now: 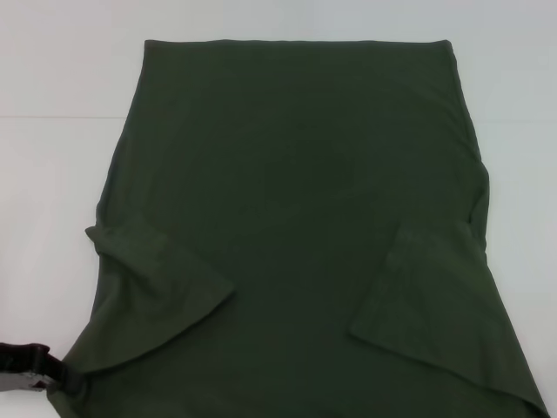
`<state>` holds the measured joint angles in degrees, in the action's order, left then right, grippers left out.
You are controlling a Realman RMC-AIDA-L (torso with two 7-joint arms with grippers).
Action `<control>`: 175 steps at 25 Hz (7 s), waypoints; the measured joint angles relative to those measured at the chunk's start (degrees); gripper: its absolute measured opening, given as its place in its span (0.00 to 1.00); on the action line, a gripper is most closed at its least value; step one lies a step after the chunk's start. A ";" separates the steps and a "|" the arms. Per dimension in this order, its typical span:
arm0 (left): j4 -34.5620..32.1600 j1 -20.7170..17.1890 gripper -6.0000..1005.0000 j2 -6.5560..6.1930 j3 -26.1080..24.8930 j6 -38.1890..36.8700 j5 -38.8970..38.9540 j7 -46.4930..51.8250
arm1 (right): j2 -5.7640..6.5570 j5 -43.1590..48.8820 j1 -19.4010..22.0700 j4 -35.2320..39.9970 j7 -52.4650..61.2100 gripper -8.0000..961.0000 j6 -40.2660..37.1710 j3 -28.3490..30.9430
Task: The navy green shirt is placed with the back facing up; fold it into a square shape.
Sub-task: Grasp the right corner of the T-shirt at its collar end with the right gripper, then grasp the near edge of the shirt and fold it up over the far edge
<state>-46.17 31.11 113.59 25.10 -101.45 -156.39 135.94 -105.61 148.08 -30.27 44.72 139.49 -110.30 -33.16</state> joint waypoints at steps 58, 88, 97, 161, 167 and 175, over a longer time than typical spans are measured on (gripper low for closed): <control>0.37 -0.02 0.02 0.23 -0.14 1.28 0.22 -0.09 | -5.78 1.60 -0.31 -0.78 -7.11 0.90 8.27 -5.73; 0.38 -0.14 0.02 0.40 -0.14 1.35 0.21 -0.15 | -7.54 1.46 -1.68 -0.78 -7.23 0.88 8.31 -7.29; 0.38 -0.18 0.02 0.40 -0.14 1.43 0.21 -0.15 | -8.43 1.31 -2.66 -0.87 -7.27 0.87 7.98 -7.52; 3.49 -0.32 0.02 -0.91 -3.56 -9.54 0.90 -2.63 | -5.17 1.34 -4.39 -3.66 -16.87 0.06 -2.49 -9.49; 5.64 -0.33 0.02 -0.86 -2.34 -15.99 0.43 -4.64 | -4.30 2.29 -3.94 -5.28 -19.71 0.06 -3.35 -11.63; 6.18 -0.74 0.02 -0.27 0.13 -16.36 0.34 -4.89 | -5.19 2.28 -3.76 -6.11 -21.12 0.06 -3.33 -13.53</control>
<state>-39.99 30.37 113.32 25.23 -117.80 -156.05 131.05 -110.81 150.36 -34.03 38.61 118.37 -113.63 -46.69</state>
